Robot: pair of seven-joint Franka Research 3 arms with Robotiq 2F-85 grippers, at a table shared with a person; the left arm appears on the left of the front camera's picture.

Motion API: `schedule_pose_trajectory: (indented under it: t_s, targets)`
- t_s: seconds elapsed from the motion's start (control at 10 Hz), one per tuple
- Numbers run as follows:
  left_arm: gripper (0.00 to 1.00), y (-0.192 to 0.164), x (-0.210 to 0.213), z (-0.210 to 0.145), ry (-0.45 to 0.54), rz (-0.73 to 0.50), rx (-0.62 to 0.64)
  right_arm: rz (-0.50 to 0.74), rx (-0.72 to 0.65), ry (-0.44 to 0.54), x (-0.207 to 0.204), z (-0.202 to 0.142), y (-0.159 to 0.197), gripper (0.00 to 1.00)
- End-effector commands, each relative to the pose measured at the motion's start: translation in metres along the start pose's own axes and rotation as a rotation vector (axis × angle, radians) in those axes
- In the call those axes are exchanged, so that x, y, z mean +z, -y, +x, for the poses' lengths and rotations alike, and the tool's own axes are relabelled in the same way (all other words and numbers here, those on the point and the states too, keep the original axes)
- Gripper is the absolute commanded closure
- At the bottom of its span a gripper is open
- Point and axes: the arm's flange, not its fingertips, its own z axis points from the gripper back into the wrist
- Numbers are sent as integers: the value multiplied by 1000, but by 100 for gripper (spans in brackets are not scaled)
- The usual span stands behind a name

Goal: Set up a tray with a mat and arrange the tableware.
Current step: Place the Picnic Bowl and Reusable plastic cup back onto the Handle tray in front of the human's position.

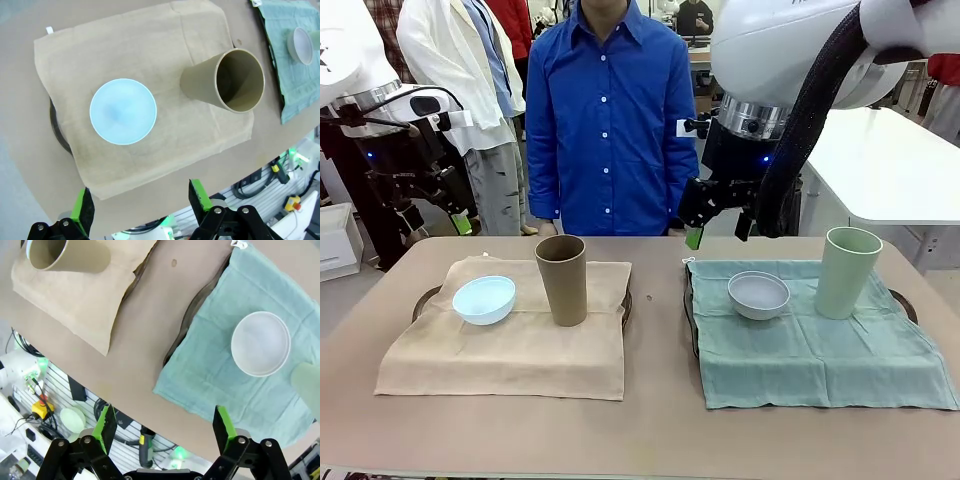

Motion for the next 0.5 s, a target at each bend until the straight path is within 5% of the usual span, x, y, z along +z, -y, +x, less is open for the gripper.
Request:
schedule_pose_trajectory:
  t_s: [0.0, 0.2, 0.4]
  targets:
    - [0, 4, 5, 2, 7, -48, 8, -146, -80, 30, 5, -7, 15, 0]
    - [0, -2, 13, 0, -7, -117, 40, -311, -280, 49, 17, -30, 58, 0]
    - [0, -16, 17, -3, -25, -189, 83, -296, -404, 118, 44, -63, 96, 0]
